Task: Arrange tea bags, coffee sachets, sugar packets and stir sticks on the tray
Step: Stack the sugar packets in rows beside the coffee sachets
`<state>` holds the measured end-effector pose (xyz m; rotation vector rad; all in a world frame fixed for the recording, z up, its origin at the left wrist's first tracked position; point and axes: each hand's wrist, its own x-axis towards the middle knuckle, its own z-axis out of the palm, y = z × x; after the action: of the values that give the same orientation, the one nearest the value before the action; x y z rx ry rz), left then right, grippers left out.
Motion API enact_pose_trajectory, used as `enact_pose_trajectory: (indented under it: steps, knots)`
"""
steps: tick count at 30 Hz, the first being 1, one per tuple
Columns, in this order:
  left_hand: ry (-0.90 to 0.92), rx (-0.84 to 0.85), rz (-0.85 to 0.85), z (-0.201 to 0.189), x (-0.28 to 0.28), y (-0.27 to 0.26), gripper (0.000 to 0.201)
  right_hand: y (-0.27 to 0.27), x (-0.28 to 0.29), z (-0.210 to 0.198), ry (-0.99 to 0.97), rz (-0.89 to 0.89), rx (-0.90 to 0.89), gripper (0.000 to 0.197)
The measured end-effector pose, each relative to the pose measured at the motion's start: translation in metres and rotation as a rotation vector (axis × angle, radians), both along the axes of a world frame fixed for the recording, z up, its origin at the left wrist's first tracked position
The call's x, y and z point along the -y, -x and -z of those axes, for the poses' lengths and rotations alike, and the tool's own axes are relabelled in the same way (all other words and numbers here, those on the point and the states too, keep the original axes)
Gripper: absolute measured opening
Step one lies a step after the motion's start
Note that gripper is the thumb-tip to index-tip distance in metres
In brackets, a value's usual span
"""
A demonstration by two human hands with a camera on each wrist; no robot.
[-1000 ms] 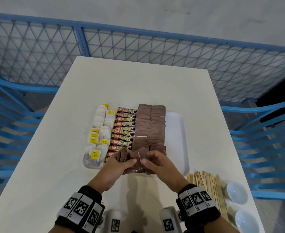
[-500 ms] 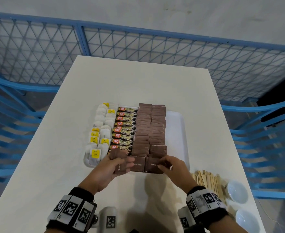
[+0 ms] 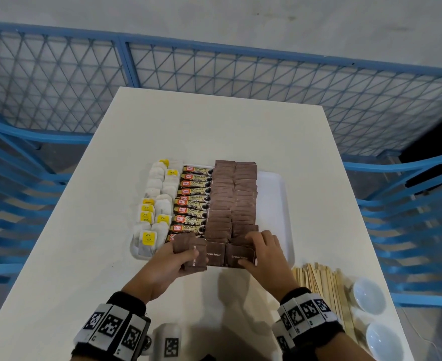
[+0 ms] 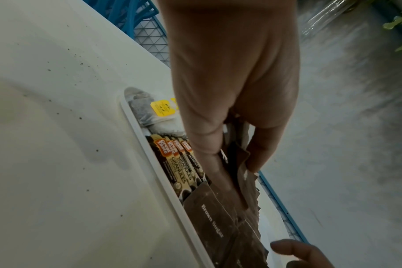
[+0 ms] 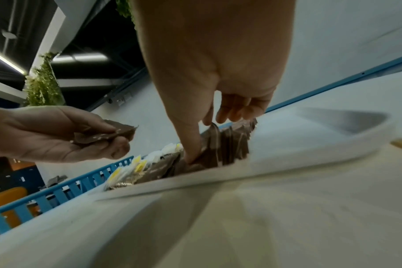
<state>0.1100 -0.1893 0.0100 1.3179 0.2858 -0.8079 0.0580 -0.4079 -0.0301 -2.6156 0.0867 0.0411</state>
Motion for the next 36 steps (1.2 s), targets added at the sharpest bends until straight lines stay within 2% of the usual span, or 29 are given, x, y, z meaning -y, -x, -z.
enact_pose_trajectory:
  steps: [3, 6, 11, 14, 17, 20, 22, 24, 27, 30, 34, 36]
  knots:
    - [0.060, 0.007, 0.018, -0.005, 0.003, 0.000, 0.029, -0.002, -0.007, -0.007, -0.086, -0.006, 0.054, 0.043]
    - [0.094, 0.035, 0.041, -0.005, 0.005, 0.001, 0.030, -0.008, -0.021, -0.021, -0.330, -0.022, -0.032, 0.033]
    - [0.015, 0.149, 0.165, -0.004, 0.007, 0.000, 0.019, -0.013, -0.036, -0.031, -0.537, -0.059, -0.141, 0.013]
    - [-0.032, 0.131, 0.088, 0.001, 0.009, -0.002, 0.016, -0.010, -0.035, -0.028, -0.666, -0.014, -0.230, 0.013]
    - [0.022, 0.022, -0.019, 0.001, 0.010, -0.003, 0.019, -0.004, -0.030, -0.029, -0.777, 0.031, -0.298, 0.011]
    - [0.087, -0.045, -0.054, 0.001, 0.007, -0.005, 0.034, 0.001, -0.019, -0.026, -0.732, 0.062, -0.304, 0.012]
    - [0.014, 0.033, -0.007, 0.004, 0.007, -0.006, 0.041, 0.003, -0.010, -0.023, -0.554, 0.084, -0.255, 0.015]
    - [-0.090, 0.111, 0.057, 0.004, 0.007, -0.005, 0.035, 0.004, -0.004, -0.022, -0.406, 0.096, -0.204, 0.017]
    - [-0.165, 0.226, 0.128, 0.003, 0.007, -0.005, 0.020, 0.004, 0.000, -0.016, -0.294, 0.071, -0.202, 0.013]
    - [-0.231, 0.307, 0.154, 0.005, 0.008, -0.006, 0.024, 0.005, 0.001, -0.004, -0.200, 0.018, -0.202, 0.015]
    - [-0.492, 0.618, 0.337, 0.014, 0.014, -0.009, 0.034, 0.006, 0.002, 0.002, -0.131, -0.012, -0.155, 0.022]
    - [-0.563, 0.730, 0.395, 0.018, 0.018, -0.010, 0.038, 0.006, 0.001, 0.001, -0.107, -0.032, -0.135, 0.023]
